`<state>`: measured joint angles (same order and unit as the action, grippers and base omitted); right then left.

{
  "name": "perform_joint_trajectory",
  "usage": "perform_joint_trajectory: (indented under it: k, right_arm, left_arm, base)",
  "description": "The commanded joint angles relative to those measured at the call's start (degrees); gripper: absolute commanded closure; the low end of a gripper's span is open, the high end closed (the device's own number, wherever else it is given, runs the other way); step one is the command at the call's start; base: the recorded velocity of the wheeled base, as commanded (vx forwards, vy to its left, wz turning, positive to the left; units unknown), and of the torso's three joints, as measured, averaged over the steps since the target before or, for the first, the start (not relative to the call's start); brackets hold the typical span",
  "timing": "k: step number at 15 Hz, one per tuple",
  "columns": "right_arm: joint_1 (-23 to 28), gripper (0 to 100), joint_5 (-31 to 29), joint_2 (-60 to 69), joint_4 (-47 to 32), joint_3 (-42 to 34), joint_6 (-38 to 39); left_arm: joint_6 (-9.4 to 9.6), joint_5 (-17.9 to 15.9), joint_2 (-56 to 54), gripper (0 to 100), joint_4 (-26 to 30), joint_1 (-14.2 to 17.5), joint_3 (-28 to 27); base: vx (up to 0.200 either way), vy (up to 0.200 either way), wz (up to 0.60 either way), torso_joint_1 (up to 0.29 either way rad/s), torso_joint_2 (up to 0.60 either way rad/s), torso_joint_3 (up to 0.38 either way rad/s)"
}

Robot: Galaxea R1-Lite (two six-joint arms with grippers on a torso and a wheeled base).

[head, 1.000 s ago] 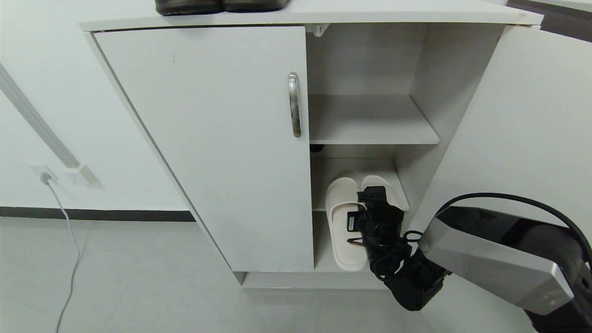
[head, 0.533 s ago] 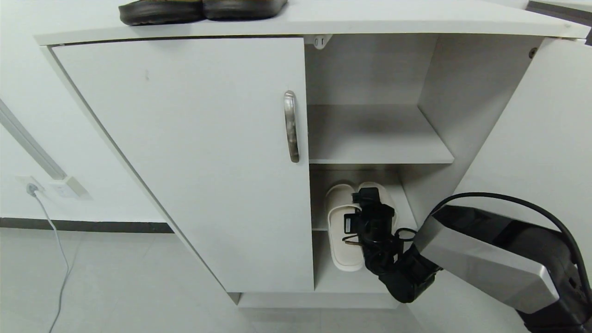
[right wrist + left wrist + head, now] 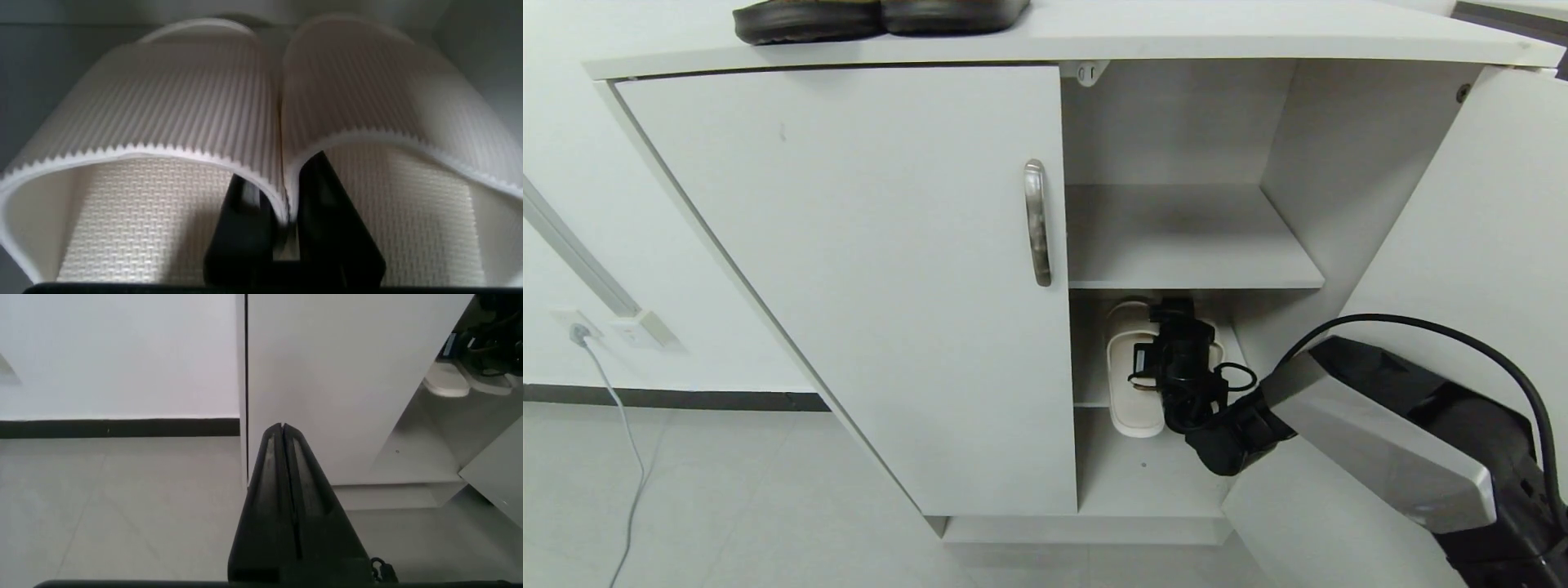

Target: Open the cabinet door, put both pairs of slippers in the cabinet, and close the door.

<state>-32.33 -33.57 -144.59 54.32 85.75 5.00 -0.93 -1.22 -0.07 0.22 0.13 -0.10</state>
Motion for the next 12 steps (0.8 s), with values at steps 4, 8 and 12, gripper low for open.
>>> perform_joint_trajectory:
  k: [4,8,12]
  right_arm:
    - [1.3,100,0.7,-3.15,-4.58,7.85,-0.08]
    - [1.66,100,1.05,-4.38,-6.86,10.58,0.01]
    - [1.74,0,1.05,-4.73,-7.12,10.76,0.01]
  left_arm:
    - [-0.04,-0.01,0.07,100,0.04,0.04,0.01]
    - [-0.13,-0.01,0.07,100,0.04,0.04,0.01]
    - [-0.13,-0.01,0.07,100,0.04,0.04,0.01]
  base:
    - [0.0,0.0,0.0,0.0,0.0,0.0]
    - [0.0,0.0,0.0,0.0,0.0,0.0]
    - [0.0,0.0,0.0,0.0,0.0,0.0]
